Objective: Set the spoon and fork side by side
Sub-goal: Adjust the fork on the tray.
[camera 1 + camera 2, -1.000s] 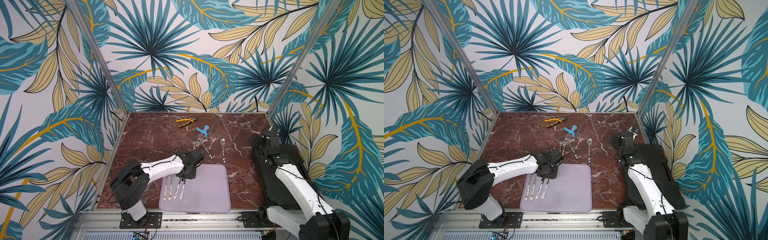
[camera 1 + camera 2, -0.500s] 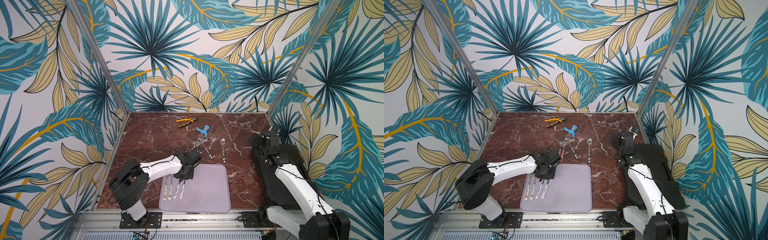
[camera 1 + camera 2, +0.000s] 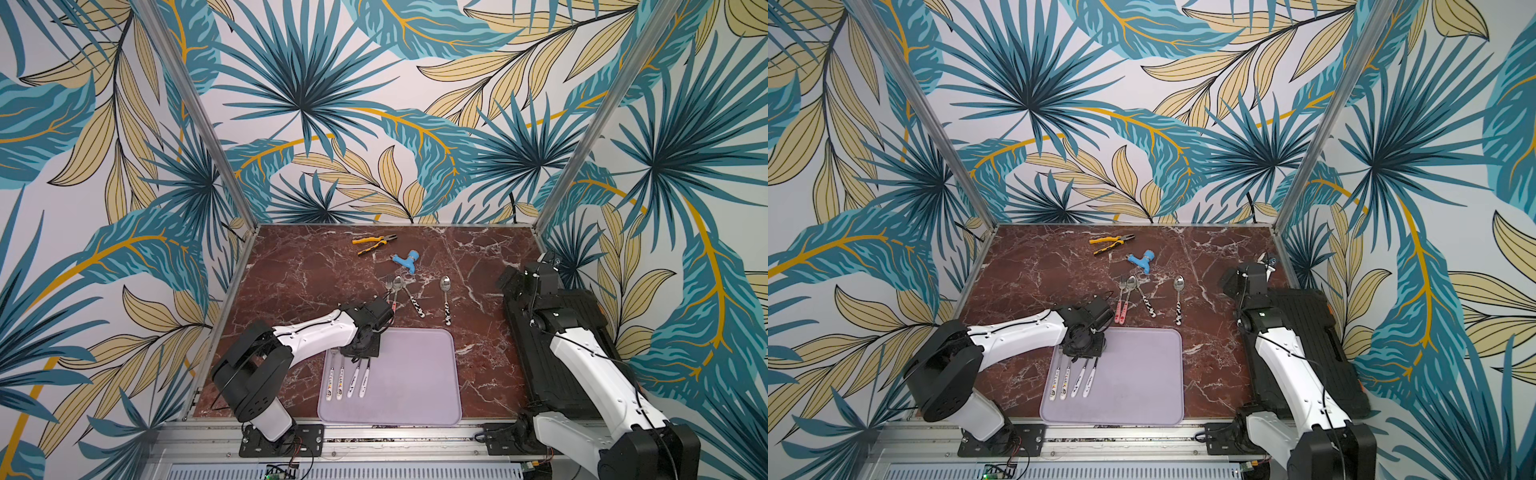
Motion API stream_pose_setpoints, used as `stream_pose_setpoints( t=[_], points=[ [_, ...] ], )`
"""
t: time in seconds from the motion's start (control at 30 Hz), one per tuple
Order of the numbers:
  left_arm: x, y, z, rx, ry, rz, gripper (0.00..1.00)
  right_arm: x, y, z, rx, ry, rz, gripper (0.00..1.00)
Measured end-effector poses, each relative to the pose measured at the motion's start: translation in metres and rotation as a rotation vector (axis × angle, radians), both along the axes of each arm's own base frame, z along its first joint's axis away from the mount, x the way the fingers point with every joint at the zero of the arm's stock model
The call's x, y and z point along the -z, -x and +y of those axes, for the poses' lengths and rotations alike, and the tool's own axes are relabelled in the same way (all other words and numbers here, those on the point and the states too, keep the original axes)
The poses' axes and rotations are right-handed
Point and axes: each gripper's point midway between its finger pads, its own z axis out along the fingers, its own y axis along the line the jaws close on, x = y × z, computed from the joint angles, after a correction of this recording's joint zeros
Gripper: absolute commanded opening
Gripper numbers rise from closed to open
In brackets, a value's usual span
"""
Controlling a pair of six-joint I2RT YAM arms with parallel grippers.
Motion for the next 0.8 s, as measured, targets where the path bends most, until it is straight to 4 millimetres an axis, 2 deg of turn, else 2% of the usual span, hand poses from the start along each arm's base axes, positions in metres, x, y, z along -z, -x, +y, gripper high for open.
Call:
stream_pose_setpoints(
  t=[0.4,0.8],
  points=[
    [0.009,-0.013,0.009,-0.024,-0.003,0.009,0.1,0.0,0.0,0.0,0.001,0.0,0.0,1.0],
    [0.011,-0.015,0.011,-0.02,-0.008,0.01,0.1,0.0,0.0,-0.001,0.003,0.002,0.0,1.0]
  ],
)
